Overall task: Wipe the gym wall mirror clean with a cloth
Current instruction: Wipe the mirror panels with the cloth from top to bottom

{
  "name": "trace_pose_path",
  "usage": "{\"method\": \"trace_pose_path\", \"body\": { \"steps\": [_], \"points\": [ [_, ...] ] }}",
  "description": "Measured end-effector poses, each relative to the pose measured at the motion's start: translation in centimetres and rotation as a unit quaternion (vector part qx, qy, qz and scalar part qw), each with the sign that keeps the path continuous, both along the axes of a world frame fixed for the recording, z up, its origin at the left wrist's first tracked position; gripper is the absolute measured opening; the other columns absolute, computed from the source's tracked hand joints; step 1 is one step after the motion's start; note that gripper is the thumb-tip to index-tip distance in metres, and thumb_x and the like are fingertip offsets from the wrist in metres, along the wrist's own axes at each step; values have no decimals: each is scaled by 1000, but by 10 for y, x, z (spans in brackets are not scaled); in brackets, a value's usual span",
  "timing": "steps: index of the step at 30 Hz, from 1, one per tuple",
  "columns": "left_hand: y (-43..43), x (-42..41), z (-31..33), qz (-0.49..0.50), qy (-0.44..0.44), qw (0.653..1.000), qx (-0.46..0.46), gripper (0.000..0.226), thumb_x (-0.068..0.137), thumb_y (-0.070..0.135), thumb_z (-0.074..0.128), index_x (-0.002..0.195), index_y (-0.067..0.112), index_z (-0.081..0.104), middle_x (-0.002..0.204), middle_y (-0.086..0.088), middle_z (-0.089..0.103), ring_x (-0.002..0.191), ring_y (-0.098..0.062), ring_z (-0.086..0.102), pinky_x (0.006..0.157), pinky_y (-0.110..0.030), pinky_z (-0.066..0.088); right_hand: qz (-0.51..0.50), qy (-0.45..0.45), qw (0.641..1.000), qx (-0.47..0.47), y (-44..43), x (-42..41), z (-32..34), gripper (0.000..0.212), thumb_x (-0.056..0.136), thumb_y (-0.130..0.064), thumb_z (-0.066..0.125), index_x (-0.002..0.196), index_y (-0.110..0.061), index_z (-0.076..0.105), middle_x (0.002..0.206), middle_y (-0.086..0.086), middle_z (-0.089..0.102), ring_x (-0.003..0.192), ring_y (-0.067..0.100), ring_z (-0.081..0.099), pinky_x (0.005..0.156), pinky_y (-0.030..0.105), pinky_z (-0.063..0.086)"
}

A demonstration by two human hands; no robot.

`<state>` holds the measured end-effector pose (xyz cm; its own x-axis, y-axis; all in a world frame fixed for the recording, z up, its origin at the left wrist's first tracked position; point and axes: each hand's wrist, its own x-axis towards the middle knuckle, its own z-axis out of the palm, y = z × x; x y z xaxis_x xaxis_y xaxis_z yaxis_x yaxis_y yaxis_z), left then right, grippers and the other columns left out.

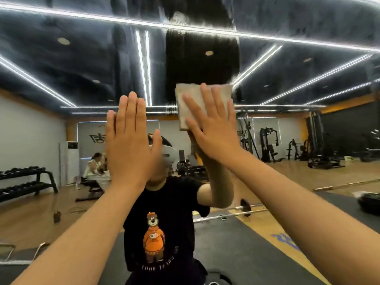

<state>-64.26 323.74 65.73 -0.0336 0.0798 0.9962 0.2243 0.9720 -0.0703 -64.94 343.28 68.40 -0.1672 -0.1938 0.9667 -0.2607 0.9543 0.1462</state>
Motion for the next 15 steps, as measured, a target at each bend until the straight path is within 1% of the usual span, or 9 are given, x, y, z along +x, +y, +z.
{"method": "trace_pose_path", "body": {
  "steps": [2,3,4,6,8,10,13,15],
  "points": [
    [0,-2,-1,-10,5,1000,5,65,100,38,17,158,9,13,167,-8,7,154,-19,1,125,-40,0,-13,1,1000,-16,-16,-2,42,58,100,-52,15,157,-38,12,167,5,-1,153,26,-7,119,50,-9],
    [0,-2,0,-19,7,1000,6,64,100,36,15,158,8,14,166,-8,8,154,-18,1,125,-40,0,-18,4,1000,-23,-24,-3,51,58,100,-51,17,157,-37,13,167,6,0,153,27,-7,119,52,-8],
    [-1,-1,1,-30,8,1000,4,64,100,35,14,158,7,14,166,-8,8,154,-19,1,125,-40,1,-20,9,999,-23,-30,-4,53,58,101,-50,18,157,-37,13,167,6,1,153,28,-6,119,54,-6],
    [-2,4,3,-62,1,998,-13,65,100,34,14,158,5,12,166,-10,7,154,-20,1,125,-41,1,-15,27,1000,5,-38,-3,36,58,101,-49,17,157,-35,16,167,8,5,153,30,-2,120,57,-2],
    [-8,12,-10,-90,-23,994,-55,66,100,33,19,158,4,7,166,-11,2,154,-19,-3,125,-40,0,13,35,998,53,-42,-1,-6,57,102,-49,22,156,-33,23,166,10,11,153,31,3,119,60,2],
    [-12,20,-38,-87,-29,993,-77,66,100,31,23,158,3,6,166,-11,0,154,-20,-3,125,-40,-1,28,37,995,90,-43,2,-66,55,103,-46,29,156,-33,25,165,10,14,153,32,6,119,61,7],
    [-6,26,-108,-59,-32,995,-67,66,99,28,26,157,1,9,165,-15,5,154,-25,2,125,-41,0,21,-1,988,154,-33,10,-174,55,103,-44,34,156,-33,24,165,7,14,153,31,8,118,61,12],
    [-2,22,-145,-47,-49,996,-61,66,99,28,26,156,-1,9,165,-16,4,154,-25,1,125,-40,-1,16,-25,978,208,-11,12,-224,53,104,-44,30,156,-35,25,166,5,15,153,28,11,118,59,13]
  ]
}}
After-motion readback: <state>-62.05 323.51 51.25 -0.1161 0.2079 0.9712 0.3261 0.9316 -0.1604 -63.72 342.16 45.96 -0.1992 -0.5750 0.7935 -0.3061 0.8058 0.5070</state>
